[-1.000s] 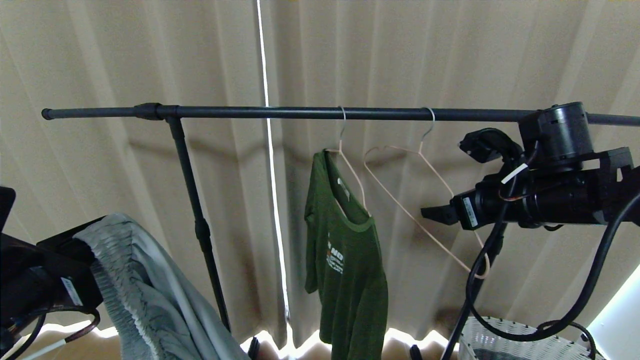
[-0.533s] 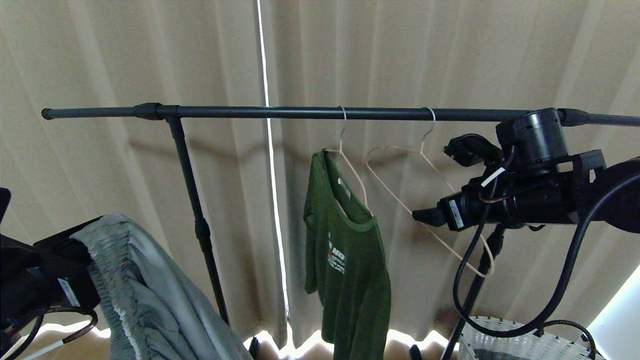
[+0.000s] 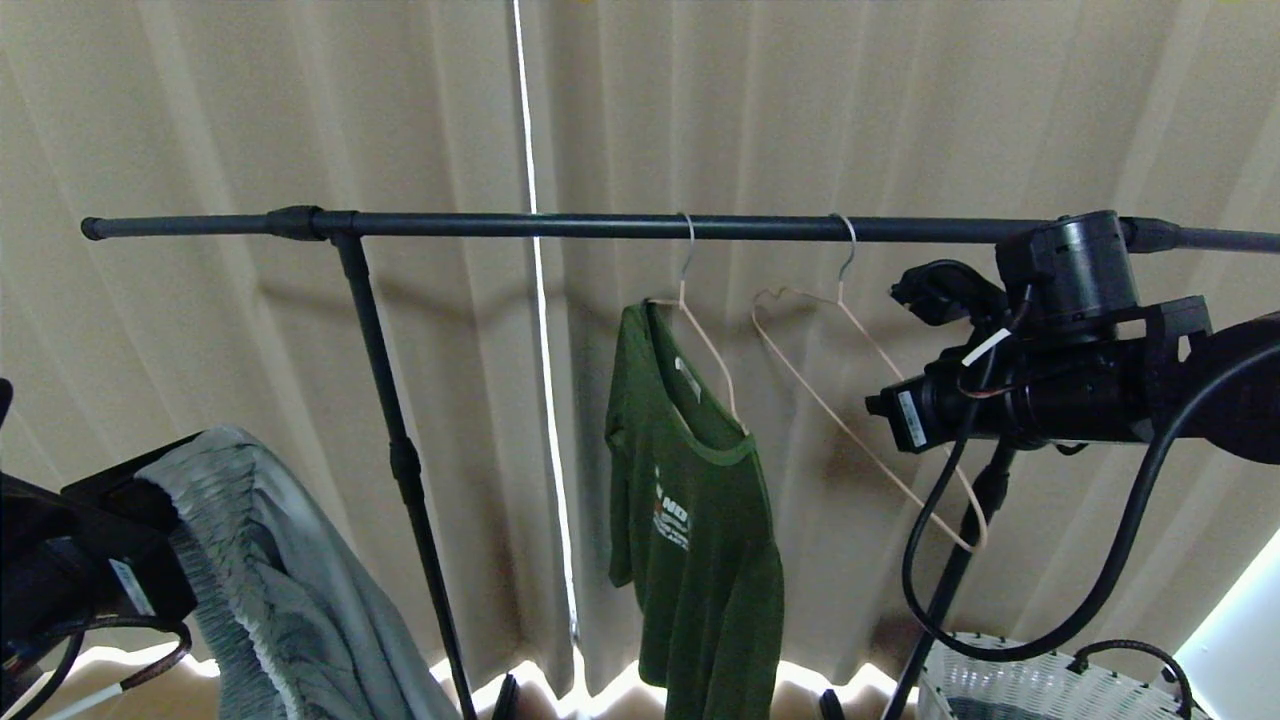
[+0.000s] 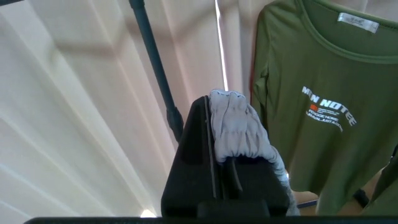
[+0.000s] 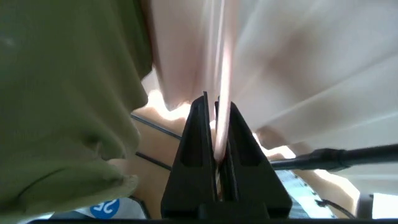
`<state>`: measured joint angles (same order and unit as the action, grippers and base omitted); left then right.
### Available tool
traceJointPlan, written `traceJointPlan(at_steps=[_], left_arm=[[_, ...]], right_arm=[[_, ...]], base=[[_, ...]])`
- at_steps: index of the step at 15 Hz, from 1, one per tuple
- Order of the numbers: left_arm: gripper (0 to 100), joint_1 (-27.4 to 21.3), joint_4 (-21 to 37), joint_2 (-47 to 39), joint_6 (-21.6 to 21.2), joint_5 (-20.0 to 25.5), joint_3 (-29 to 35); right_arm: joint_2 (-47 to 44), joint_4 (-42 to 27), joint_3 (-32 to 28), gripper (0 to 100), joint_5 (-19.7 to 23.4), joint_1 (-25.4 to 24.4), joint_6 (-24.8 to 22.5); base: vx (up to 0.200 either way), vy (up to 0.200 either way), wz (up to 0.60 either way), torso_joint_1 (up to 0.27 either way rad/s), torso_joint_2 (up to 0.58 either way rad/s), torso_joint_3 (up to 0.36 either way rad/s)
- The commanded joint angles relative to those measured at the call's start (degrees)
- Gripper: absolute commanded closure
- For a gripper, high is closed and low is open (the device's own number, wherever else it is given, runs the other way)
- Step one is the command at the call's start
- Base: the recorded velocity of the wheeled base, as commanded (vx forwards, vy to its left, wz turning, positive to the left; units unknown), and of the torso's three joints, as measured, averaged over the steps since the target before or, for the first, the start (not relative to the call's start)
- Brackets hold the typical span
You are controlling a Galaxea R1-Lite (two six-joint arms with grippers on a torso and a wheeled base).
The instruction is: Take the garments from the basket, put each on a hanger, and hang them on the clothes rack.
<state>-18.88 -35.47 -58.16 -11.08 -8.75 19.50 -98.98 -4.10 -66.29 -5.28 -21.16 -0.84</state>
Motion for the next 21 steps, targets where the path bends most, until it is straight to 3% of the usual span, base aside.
traceJointPlan(at_steps=[1, 12, 15, 21], left_arm=[[100, 0.1, 0.0, 0.0, 0.0, 0.0, 0.0], [100, 0.1, 0.0, -1.3, -1.0, -0.1, -1.7], [100, 0.3, 0.0, -1.5, -0.8, -0.3, -1.1], [100, 0.3, 0.1, -2.9, -0.8, -0.4, 1.1]], right_arm=[[0.6, 0.0, 0.1, 100, 0.0, 0.0, 0.0], [13.5, 2.1, 6.3, 100, -0.5, 0.2, 2.2], [17.2, 9.5, 13.2, 100, -0.6, 0.2, 2.1], [23.7, 13.7, 21.9, 100, -0.4, 0.2, 2.2]], base=[[0.0, 0.0, 0.0, 0.0, 0.0, 0.0], [0.0, 0.0, 0.0, 0.0, 0.0, 0.0], [-0.2, 0.0, 0.0, 0.006, 0.0, 0.002], [-0.2, 0.0, 0.0, 0.0, 0.0, 0.003]])
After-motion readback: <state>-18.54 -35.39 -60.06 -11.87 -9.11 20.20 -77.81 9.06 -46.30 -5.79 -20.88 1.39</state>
